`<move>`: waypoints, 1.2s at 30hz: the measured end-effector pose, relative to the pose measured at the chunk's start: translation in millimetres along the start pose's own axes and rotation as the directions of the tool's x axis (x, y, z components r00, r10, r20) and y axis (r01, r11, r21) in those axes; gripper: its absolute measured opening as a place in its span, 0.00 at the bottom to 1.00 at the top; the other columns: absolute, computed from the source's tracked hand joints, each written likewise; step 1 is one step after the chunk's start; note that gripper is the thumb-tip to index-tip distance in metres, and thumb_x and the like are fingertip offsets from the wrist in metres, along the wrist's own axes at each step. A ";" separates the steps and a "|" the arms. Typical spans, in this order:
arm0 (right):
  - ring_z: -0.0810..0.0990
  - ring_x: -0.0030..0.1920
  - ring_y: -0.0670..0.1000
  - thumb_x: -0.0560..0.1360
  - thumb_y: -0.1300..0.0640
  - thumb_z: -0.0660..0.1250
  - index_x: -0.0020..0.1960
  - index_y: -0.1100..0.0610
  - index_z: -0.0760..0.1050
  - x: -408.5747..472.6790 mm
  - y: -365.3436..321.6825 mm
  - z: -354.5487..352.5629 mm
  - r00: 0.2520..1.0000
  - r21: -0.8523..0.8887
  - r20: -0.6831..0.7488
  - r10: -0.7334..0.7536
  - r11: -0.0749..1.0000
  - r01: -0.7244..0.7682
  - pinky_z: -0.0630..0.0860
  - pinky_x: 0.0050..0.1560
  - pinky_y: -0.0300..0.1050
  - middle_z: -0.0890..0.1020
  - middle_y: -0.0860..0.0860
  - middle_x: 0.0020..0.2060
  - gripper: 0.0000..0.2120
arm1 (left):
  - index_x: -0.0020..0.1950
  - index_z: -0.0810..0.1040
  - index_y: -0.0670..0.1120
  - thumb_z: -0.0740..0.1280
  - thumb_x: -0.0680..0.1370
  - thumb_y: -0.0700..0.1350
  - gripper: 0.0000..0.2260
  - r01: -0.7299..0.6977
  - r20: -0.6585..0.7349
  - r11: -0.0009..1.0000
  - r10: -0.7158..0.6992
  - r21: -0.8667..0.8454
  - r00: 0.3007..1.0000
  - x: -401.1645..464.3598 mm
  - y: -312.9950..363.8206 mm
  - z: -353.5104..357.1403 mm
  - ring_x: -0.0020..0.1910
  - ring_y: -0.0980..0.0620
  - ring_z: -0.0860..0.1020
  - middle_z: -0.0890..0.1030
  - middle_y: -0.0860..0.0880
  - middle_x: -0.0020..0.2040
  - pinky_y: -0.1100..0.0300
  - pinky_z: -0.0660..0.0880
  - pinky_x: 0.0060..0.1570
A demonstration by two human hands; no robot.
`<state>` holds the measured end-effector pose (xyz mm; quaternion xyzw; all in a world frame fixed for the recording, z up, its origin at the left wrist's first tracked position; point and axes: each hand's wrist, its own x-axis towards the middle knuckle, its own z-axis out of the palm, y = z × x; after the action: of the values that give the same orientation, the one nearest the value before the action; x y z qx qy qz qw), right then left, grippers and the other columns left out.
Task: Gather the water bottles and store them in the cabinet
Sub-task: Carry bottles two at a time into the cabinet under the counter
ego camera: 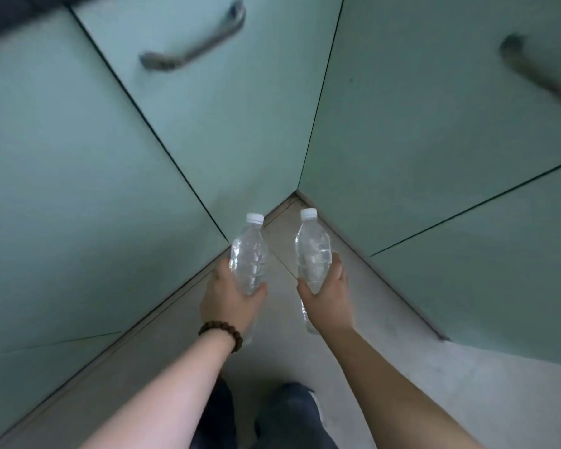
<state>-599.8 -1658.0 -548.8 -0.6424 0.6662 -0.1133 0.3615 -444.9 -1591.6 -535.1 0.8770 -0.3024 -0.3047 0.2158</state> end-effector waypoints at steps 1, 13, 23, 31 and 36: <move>0.73 0.59 0.59 0.70 0.49 0.69 0.71 0.56 0.58 -12.7 -15.8 -19.6 1.000 -0.009 0.008 0.006 1.000 -0.005 0.74 0.51 0.52 0.72 0.56 0.62 0.35 | 0.61 0.64 0.54 0.72 0.64 0.61 0.30 0.012 -0.001 1.000 -0.012 -0.016 1.000 -13.8 13.1 -19.8 0.46 0.45 0.79 0.78 0.50 0.52 0.48 0.79 0.44; 0.73 0.61 0.52 0.68 0.47 0.67 0.71 0.50 0.58 -169.8 -222.7 -237.9 0.979 -0.069 0.037 -0.202 0.976 0.204 0.74 0.53 0.50 0.73 0.48 0.61 0.34 | 0.58 0.67 0.51 0.74 0.66 0.59 0.27 0.058 -0.232 0.995 -0.076 -0.084 0.970 -192.3 137.7 -254.6 0.46 0.47 0.80 0.79 0.50 0.53 0.55 0.77 0.41; 0.76 0.57 0.53 0.69 0.45 0.68 0.70 0.51 0.59 -221.4 -290.5 -256.5 0.878 -0.042 0.134 -0.460 0.882 0.469 0.73 0.48 0.47 0.74 0.48 0.59 0.34 | 0.63 0.67 0.49 0.74 0.68 0.58 0.30 0.119 -0.525 0.959 -0.242 -0.257 0.816 -271.9 128.4 -328.1 0.50 0.46 0.79 0.78 0.49 0.56 0.54 0.77 0.43; 0.75 0.57 0.52 0.70 0.46 0.68 0.68 0.50 0.59 -304.3 -324.0 -202.6 0.658 0.010 0.365 -0.658 0.710 0.704 0.69 0.45 0.45 0.73 0.48 0.60 0.31 | 0.65 0.66 0.46 0.74 0.69 0.56 0.31 0.244 -0.634 0.873 -0.478 -0.423 0.608 -345.3 49.0 -370.5 0.53 0.43 0.78 0.77 0.47 0.58 0.55 0.75 0.45; 0.75 0.58 0.53 0.71 0.46 0.68 0.69 0.49 0.57 -382.1 -338.2 -160.2 0.478 0.054 0.506 -0.718 0.579 0.813 0.71 0.45 0.45 0.72 0.47 0.61 0.32 | 0.65 0.66 0.46 0.74 0.68 0.56 0.31 0.318 -0.636 0.785 -0.618 -0.532 0.462 -412.1 -19.4 -387.0 0.53 0.42 0.78 0.77 0.46 0.59 0.54 0.74 0.45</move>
<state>-471.7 -1400.2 -98.0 -0.9101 0.2035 -0.0368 0.3590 -440.0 -1229.6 -100.5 0.9152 0.1382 0.0157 0.3783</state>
